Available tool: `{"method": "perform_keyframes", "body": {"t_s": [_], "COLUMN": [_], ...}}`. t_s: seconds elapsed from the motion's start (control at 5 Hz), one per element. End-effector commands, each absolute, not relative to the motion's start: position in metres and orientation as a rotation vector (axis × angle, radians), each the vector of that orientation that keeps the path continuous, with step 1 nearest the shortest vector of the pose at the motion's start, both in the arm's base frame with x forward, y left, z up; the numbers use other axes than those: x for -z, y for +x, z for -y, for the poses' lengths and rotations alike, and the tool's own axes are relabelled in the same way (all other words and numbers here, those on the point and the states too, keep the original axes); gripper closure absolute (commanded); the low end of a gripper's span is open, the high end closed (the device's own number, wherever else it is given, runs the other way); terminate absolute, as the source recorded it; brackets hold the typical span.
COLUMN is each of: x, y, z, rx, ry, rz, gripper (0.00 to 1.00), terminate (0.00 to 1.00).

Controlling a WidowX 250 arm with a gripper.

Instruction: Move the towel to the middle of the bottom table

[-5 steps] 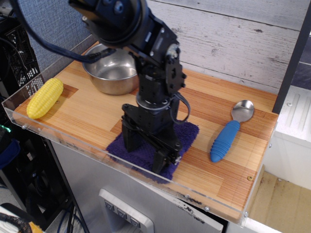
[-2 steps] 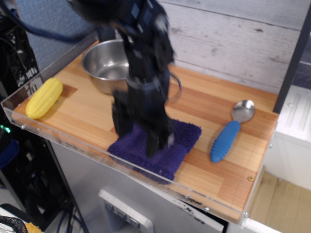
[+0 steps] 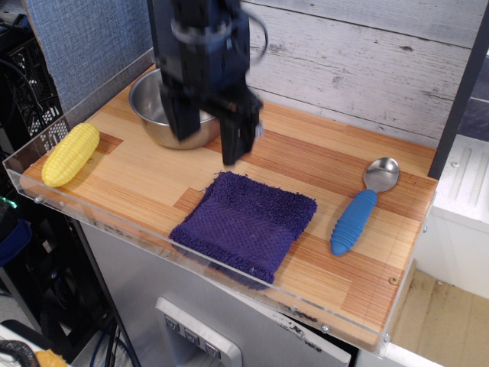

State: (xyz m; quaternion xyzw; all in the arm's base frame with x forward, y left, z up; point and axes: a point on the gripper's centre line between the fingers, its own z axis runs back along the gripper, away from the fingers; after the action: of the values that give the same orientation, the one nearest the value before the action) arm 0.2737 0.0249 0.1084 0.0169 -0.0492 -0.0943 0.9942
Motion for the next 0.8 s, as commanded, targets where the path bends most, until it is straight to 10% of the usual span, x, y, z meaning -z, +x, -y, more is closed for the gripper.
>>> {"method": "perform_keyframes", "body": {"t_s": [0.0, 0.6], "x": [-0.145, -0.174], "y": [0.271, 0.27], "z": [-0.027, -0.042], "rx": [0.165, 0.047], "ry": [0.027, 0.042], "rz": [0.144, 0.175], "gripper": [0.0, 0.0], "terminate": [0.0, 0.0]}}
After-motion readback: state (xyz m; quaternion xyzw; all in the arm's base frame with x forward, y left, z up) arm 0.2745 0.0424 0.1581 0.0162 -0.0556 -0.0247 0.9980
